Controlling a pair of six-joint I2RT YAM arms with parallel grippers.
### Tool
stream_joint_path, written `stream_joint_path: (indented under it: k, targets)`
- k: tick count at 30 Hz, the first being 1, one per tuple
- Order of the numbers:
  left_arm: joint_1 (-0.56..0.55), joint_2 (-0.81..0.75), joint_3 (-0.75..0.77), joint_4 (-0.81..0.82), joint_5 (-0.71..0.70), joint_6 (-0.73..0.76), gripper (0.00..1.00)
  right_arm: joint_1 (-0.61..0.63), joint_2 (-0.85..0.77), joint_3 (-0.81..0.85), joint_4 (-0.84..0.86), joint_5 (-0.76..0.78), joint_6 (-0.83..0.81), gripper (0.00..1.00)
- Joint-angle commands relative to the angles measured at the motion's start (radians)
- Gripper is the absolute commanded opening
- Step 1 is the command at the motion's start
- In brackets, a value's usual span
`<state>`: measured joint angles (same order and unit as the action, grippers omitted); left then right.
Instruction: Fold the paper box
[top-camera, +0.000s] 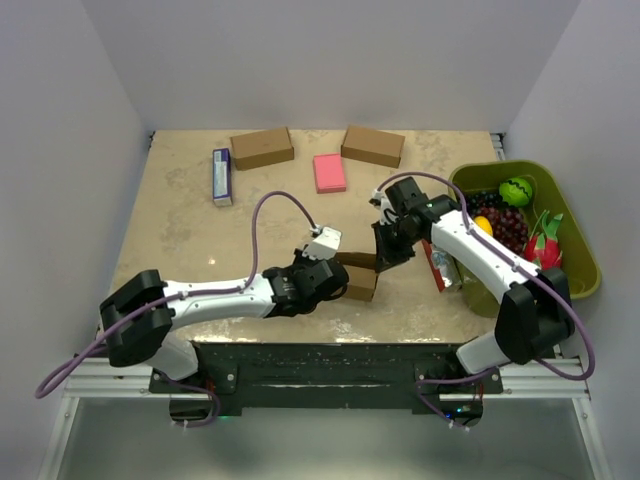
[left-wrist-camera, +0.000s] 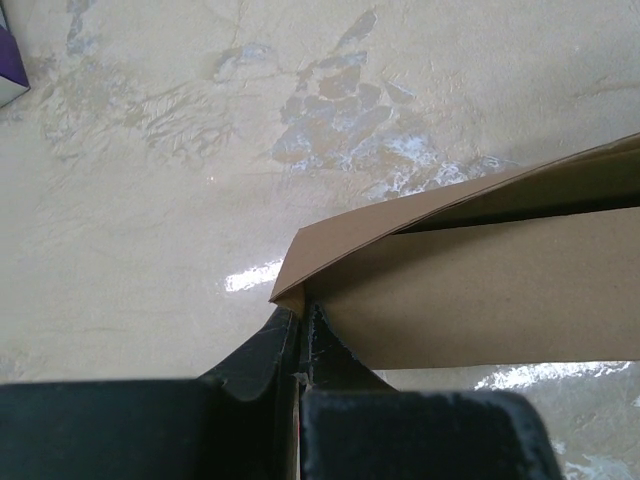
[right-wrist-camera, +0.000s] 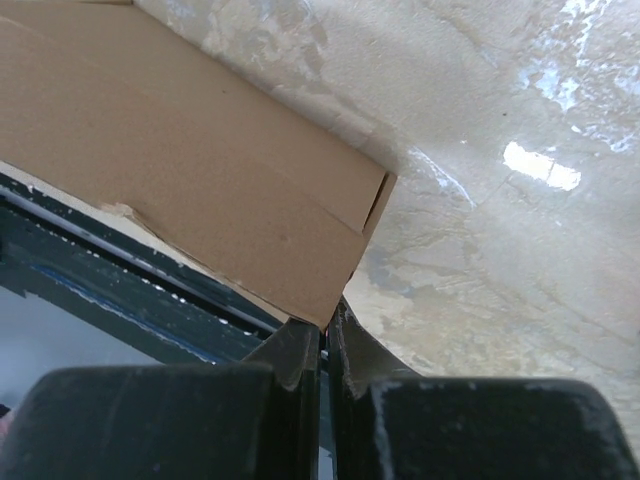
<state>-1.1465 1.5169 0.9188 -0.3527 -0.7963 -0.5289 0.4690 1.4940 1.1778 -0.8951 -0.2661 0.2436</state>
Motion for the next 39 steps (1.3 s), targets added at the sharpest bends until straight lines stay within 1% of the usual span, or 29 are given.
stream_joint_path:
  k: [1,9,14,19,26,32,36,39]
  targets:
    - [-0.015,0.101,-0.034,-0.046,0.278,-0.025,0.00,0.025,-0.035,-0.046,0.102,-0.136,0.049,0.00]
    - [-0.015,0.106,-0.014,-0.049,0.295,-0.026,0.00,0.029,-0.075,-0.095,0.111,-0.038,0.066,0.00]
    - [-0.016,0.115,-0.009,-0.048,0.307,-0.028,0.00,0.040,-0.083,-0.102,0.075,0.047,0.059,0.00]
    - [-0.016,0.117,-0.003,-0.051,0.315,-0.031,0.00,0.048,-0.103,-0.112,0.055,0.080,0.059,0.00]
    - [-0.015,0.115,0.006,-0.052,0.319,-0.034,0.00,0.083,-0.129,-0.158,0.087,0.114,0.098,0.00]
    - [-0.016,0.109,0.011,-0.046,0.327,-0.036,0.00,0.111,-0.187,-0.193,0.150,0.152,0.186,0.00]
    - [-0.016,0.103,0.020,-0.035,0.338,-0.034,0.00,0.187,-0.215,-0.216,0.182,0.237,0.247,0.00]
    - [-0.015,0.103,0.026,-0.028,0.348,-0.028,0.00,0.218,-0.244,-0.245,0.203,0.277,0.292,0.00]
